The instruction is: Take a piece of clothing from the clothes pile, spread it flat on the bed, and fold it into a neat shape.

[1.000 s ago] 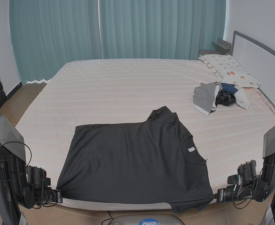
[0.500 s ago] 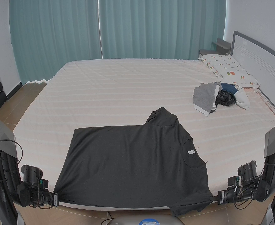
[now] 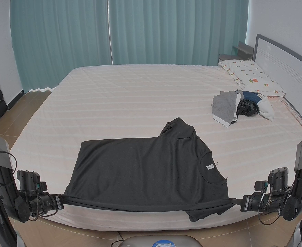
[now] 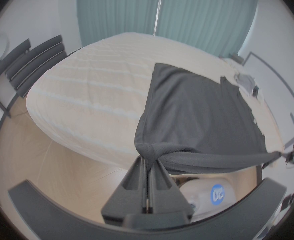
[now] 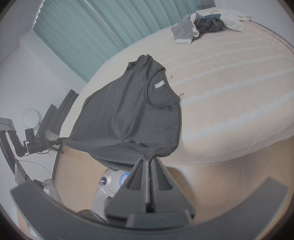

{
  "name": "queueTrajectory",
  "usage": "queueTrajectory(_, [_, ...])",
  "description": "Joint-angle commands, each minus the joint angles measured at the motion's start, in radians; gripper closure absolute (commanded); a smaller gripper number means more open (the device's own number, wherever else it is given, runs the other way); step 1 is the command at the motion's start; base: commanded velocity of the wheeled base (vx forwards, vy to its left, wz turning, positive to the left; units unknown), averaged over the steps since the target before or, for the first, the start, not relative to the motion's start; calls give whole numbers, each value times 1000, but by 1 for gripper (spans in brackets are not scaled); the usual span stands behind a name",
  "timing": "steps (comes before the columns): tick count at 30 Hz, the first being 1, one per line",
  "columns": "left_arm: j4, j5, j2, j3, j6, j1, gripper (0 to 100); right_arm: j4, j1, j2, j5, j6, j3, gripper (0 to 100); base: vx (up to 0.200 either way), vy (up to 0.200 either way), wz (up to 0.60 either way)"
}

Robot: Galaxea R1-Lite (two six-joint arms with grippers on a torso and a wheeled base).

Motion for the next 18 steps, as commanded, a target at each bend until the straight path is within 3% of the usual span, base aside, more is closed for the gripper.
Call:
queueTrajectory(1, [-5,-4,-36,-57,-65,-2,100,-49,0,9,3,10,-5,100,0,0,0])
queueTrajectory(9, [-5,-9,-21,-100,-108,-6,100,-50,-1,35,3,27,-123,100,0,0,0])
queueTrajectory(14, [3,-8,-4,-163,-253,-38,100,-23,-4,61,3,28,-217,100,0,0,0])
queueTrajectory(18, [4,-8,14,-187,-279,-41,100,0,-6,72,4,30,-265,100,0,0,0])
